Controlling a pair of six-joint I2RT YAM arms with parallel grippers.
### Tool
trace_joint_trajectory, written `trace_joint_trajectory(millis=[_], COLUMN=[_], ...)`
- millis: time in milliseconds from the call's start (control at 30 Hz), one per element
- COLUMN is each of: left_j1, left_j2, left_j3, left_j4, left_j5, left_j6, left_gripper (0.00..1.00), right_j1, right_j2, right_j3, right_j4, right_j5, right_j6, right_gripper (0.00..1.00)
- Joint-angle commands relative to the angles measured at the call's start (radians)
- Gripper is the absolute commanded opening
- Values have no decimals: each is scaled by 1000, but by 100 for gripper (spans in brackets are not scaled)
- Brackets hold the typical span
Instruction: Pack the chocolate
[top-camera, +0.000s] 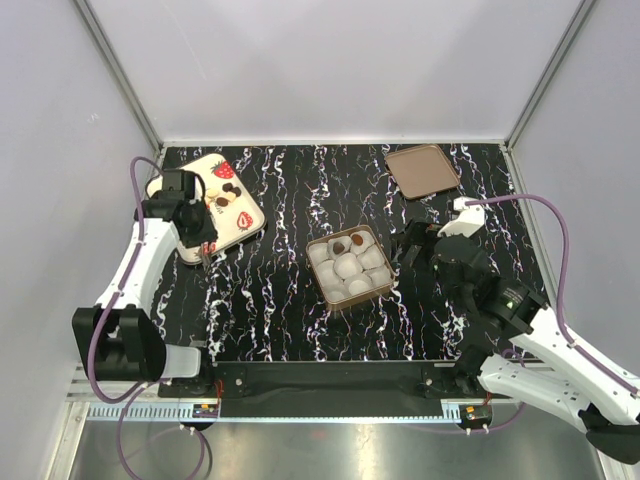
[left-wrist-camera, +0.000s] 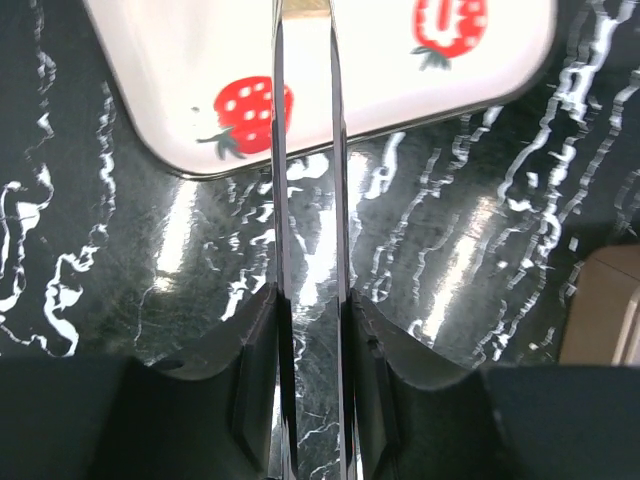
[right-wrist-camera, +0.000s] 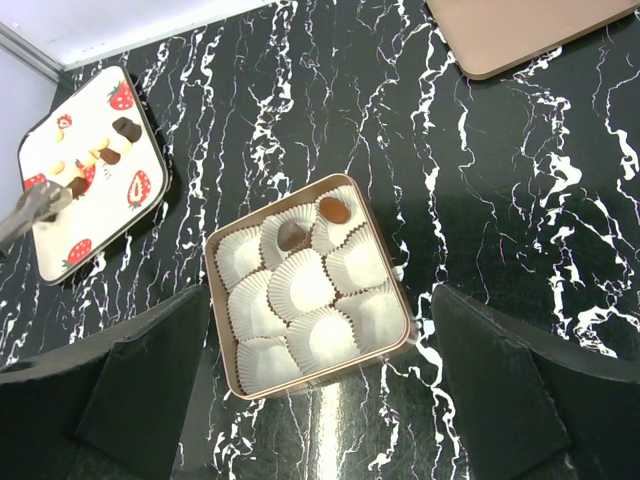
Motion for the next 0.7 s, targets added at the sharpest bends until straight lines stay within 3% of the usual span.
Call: trace_joint_trajectory(millis=[0, 200, 433, 667], left_j1=[-49, -230, -538, -707], left_j2=[-54, -78, -58, 31], left_j3=[73, 131, 183, 222], left_j4=[-2, -2, 39, 36], left_j5=[41, 88, 65, -22], left_j6=[10, -32, -94, -118], left_gripper=[31, 31, 31, 30], right_j1=[-6, -6, -6, -7], right_j2=[8, 15, 28, 47], right_j3=[18, 19, 2, 12], right_j4=[25, 26, 34, 34], right_j5=[26, 49, 51, 55], right_j6=[14, 11, 45, 50], right_gripper=[100, 100, 100, 100])
